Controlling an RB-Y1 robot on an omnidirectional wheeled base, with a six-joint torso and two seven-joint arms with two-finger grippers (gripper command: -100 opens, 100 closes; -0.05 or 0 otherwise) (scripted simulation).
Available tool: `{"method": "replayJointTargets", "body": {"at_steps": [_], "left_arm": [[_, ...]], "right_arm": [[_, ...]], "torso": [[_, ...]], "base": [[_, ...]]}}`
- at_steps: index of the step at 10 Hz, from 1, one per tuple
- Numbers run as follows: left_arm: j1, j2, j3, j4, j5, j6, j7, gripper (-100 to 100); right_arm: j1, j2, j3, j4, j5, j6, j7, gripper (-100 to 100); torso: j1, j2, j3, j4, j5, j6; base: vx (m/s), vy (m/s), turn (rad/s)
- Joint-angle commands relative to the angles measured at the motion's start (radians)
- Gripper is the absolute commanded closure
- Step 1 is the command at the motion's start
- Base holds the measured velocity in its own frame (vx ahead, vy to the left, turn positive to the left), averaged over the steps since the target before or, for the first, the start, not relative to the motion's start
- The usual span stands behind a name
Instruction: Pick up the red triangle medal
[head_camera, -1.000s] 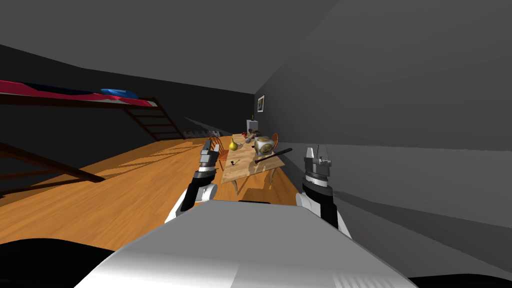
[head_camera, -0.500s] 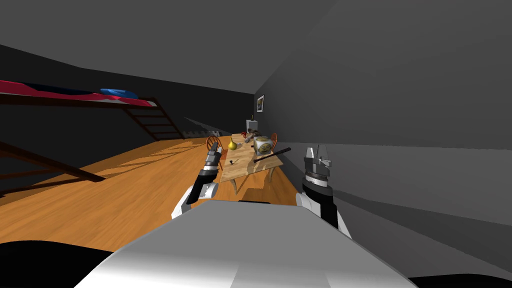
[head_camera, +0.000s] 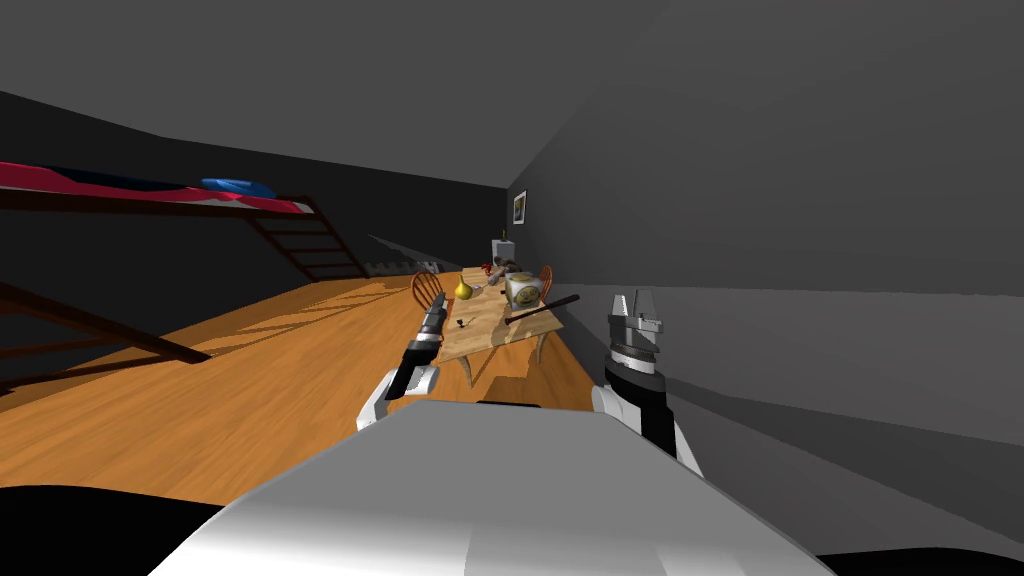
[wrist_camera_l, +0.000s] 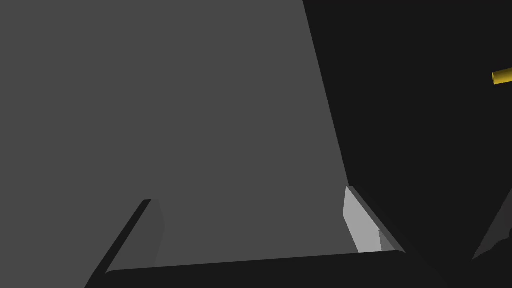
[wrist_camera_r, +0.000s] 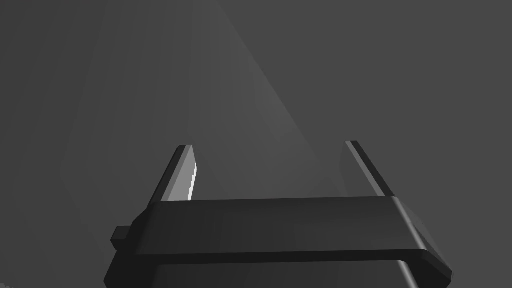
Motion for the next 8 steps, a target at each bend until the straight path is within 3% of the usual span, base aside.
{"method": "replayJointTargets", "body": {"at_steps": [1,8], "left_arm": [[-0.020,0.006,0.003,0.050,-0.011,0.012,-0.025,-100],[-0.081,0.023,0.014,0.230,-0.040,0.038,-0.090,-100]], "right_arm": [[0.000,0.000,0.000,0.000,0.000,0.000,0.000,0],[0.000,0.000,0.000,0.000,0.000,0.000,0.000,0]], "torso": [[0.000,0.000,0.000,0.000,0.000,0.000],[-0.001,-0.001,0.000,0.000,0.000,0.000]], "base": [[-0.015,-0.053,-0.007],[-0.019,-0.044,-0.003]]}}
